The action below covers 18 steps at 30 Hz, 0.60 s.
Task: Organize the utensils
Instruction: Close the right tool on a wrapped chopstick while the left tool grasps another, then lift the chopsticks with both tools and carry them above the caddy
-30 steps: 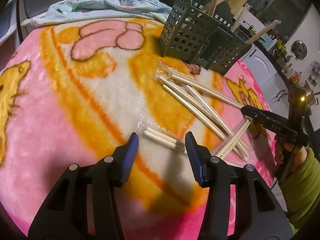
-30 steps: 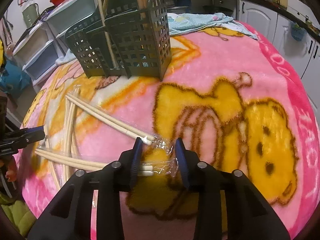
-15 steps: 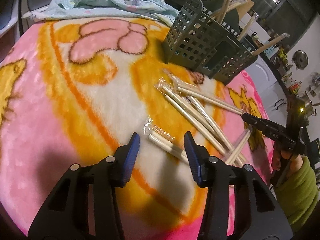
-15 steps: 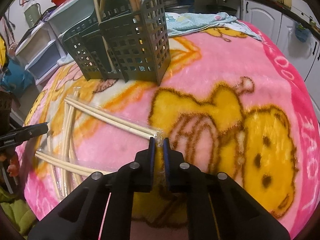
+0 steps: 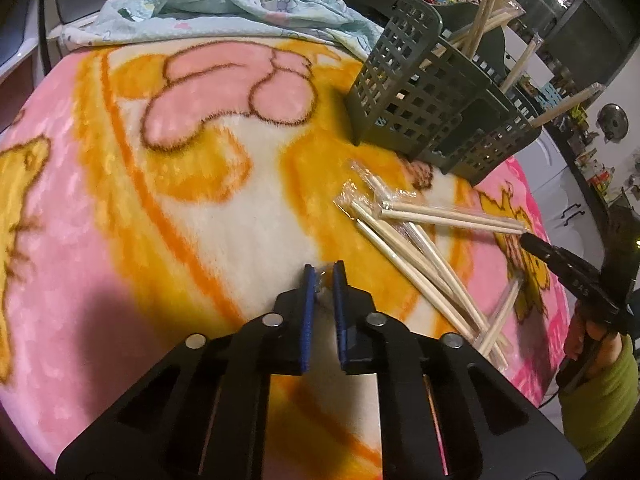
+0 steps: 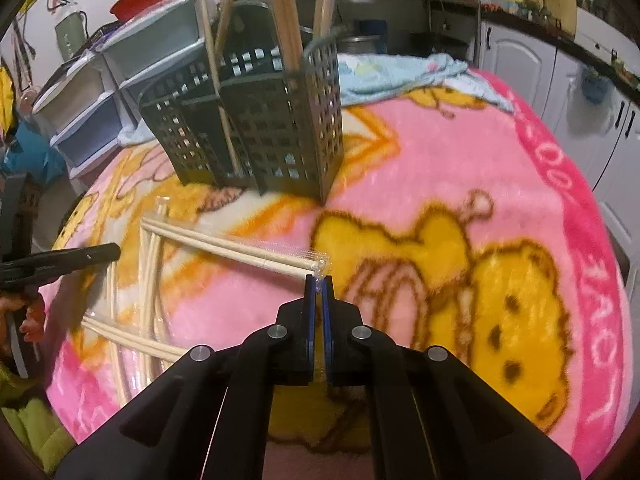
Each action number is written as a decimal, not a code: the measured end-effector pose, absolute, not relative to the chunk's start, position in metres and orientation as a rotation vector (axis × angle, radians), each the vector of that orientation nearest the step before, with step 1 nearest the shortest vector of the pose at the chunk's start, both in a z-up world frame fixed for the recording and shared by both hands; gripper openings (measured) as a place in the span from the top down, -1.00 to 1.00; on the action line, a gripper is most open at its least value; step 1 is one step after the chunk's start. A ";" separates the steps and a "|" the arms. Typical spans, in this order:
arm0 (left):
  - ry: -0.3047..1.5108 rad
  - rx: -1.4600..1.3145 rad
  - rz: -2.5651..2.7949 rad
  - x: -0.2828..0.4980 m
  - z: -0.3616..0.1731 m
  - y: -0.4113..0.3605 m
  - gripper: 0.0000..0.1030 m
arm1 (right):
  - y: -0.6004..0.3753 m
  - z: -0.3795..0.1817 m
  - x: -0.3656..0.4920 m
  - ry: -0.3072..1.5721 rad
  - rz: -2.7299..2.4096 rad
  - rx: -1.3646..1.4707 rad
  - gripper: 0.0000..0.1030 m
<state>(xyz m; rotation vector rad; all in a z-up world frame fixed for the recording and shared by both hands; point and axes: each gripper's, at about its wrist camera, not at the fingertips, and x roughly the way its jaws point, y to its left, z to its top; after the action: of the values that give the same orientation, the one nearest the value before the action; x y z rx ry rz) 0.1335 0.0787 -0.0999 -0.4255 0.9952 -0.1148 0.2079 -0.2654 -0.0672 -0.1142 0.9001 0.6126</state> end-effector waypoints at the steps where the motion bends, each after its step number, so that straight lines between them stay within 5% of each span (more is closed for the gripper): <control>1: 0.988 -0.435 -0.118 0.133 -0.099 0.081 0.91 | -0.265 -0.062 0.206 0.886 0.611 -0.117 0.94; 18: 0.717 -0.361 -0.119 0.127 -0.005 0.094 0.94 | -0.233 0.014 0.171 0.687 0.691 -0.153 0.95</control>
<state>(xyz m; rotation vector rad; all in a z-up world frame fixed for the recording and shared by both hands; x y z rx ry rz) 0.1272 0.0936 -0.0051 -0.3607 0.7171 -0.1190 0.1712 -0.2329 0.0141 -0.1534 0.6865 0.6909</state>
